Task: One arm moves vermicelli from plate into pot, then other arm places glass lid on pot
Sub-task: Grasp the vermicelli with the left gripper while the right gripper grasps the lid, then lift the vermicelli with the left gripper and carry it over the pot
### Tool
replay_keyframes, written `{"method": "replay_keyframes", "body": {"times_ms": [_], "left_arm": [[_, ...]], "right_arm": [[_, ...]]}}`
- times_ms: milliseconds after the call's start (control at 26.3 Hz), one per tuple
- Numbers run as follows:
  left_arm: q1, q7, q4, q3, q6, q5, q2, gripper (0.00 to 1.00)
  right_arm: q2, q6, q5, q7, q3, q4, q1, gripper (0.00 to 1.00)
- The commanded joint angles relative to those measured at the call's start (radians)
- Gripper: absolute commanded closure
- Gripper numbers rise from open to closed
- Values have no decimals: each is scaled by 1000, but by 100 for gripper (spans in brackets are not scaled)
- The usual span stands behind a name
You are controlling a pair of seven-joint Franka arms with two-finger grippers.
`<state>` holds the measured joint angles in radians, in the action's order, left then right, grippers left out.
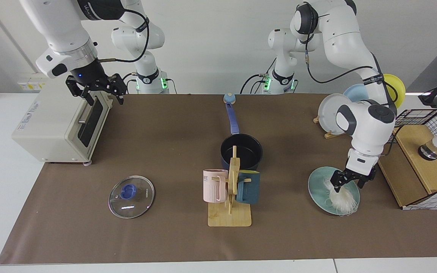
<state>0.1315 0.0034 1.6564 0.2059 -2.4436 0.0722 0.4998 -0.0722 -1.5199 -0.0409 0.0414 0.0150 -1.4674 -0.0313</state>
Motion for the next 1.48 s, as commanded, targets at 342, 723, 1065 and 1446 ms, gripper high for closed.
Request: {"method": "replay_keyframes", "body": {"times_ms": [342,723,1065,1446], "left_arm": [[10,-23,-61,-11,-57,52,109,0],[11,-11,-50,-16,-67,58,112,54],[22,-10,-56,-8,104,46,-13,100],[115,-108,-24,-17,569,58,-342,100]], "right_arm": [[-382,-61,22,-3,3,326,5,1],[-546,-266,68,0,-7,317,7,1],[-560,-483,50,5,-9,128,2,1],[-561,-526,47,9,-9,76,1,4]]}}
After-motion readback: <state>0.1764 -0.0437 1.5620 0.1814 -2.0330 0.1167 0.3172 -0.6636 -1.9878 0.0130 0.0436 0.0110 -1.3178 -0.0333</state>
